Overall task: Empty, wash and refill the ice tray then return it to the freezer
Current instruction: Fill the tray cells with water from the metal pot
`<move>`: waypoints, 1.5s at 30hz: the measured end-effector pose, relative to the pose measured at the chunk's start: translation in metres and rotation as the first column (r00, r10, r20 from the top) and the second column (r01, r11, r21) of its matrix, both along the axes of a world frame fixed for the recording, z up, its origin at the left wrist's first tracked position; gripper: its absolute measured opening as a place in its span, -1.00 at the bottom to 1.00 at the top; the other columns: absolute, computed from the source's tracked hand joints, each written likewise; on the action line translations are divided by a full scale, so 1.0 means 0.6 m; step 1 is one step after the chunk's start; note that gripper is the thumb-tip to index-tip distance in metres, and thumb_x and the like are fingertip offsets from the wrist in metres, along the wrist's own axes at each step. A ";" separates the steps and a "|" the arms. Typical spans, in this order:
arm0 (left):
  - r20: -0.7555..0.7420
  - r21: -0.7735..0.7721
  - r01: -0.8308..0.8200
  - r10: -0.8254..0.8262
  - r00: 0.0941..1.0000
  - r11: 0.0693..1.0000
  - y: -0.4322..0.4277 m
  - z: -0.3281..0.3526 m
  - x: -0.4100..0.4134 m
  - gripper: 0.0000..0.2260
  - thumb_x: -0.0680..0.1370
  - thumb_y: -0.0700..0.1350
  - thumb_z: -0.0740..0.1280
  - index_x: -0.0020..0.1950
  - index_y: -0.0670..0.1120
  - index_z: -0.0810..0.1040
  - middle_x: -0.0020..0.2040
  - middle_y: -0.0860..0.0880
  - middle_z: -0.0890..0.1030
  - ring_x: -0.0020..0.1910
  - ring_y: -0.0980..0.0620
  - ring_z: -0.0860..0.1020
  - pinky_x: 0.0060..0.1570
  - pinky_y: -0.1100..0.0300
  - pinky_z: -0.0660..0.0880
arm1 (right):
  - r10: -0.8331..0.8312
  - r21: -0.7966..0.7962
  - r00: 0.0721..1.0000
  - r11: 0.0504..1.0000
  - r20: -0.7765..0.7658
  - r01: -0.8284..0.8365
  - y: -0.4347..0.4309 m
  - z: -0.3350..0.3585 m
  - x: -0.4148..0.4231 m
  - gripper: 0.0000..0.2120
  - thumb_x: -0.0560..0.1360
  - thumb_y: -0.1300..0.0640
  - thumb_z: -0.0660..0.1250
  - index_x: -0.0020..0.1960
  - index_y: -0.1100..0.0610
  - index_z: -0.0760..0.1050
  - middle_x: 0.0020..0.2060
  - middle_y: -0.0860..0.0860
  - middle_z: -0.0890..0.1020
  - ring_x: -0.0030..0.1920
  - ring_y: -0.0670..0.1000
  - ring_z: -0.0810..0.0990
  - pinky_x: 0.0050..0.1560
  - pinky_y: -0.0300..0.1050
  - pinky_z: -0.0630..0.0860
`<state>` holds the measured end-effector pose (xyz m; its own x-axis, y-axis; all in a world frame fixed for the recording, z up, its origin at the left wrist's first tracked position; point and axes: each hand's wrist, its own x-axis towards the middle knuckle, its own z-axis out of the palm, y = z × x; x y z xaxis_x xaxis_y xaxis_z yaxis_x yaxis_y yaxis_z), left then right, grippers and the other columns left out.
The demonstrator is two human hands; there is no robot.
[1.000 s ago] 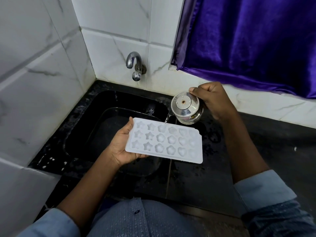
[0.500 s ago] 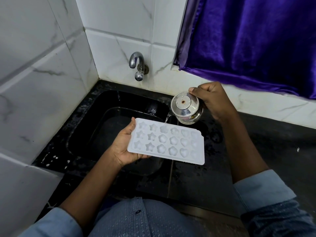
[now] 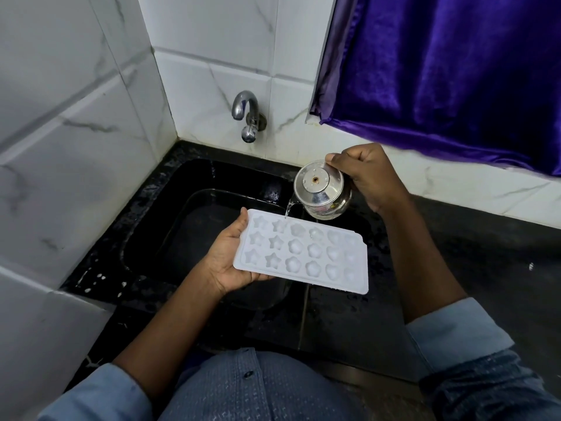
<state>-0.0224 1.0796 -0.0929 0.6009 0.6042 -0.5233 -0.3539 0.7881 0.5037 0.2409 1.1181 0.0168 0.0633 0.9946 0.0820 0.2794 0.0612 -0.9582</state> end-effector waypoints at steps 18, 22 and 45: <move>0.006 -0.015 -0.006 0.006 1.000 1.000 0.002 0.001 0.002 -0.25 0.60 0.44 0.14 0.51 -0.10 0.52 0.42 -0.24 0.59 0.37 -0.32 0.58 0.28 -0.33 0.52 | 0.001 -0.005 0.999 1.000 0.035 -0.001 0.009 0.004 -0.010 -0.55 0.57 0.14 0.49 -0.31 0.44 0.46 -0.45 0.11 0.41 -0.43 0.01 0.34 -0.32 -0.13 0.33; 0.005 -0.020 -0.011 0.011 1.000 1.000 0.003 0.000 0.005 -0.25 0.61 0.45 0.13 0.50 -0.11 0.53 0.41 -0.24 0.59 0.38 -0.33 0.57 0.32 -0.35 0.48 | 0.010 -0.012 1.000 1.000 0.018 -0.010 0.012 -0.002 -0.016 -0.53 0.57 0.13 0.49 -0.25 0.51 0.45 -0.39 0.16 0.43 -0.36 0.08 0.34 -0.26 -0.07 0.34; 0.041 -0.019 0.023 -0.022 0.999 1.000 0.012 -0.009 0.004 -0.22 0.60 0.46 0.13 0.53 -0.12 0.50 0.45 -0.25 0.56 0.46 -0.36 0.49 0.49 -0.41 0.29 | 0.044 0.015 0.997 0.999 0.068 -0.045 0.032 0.006 -0.057 -0.48 0.58 0.11 0.48 -0.19 0.58 0.45 -0.37 0.17 0.43 -0.42 0.00 0.33 -0.32 -0.19 0.35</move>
<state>-0.0203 1.0866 -0.0985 0.6356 0.5802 -0.5093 -0.3559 0.8056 0.4736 0.2069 1.1374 0.0202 0.0128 0.9948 0.1007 0.3405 0.0904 -0.9359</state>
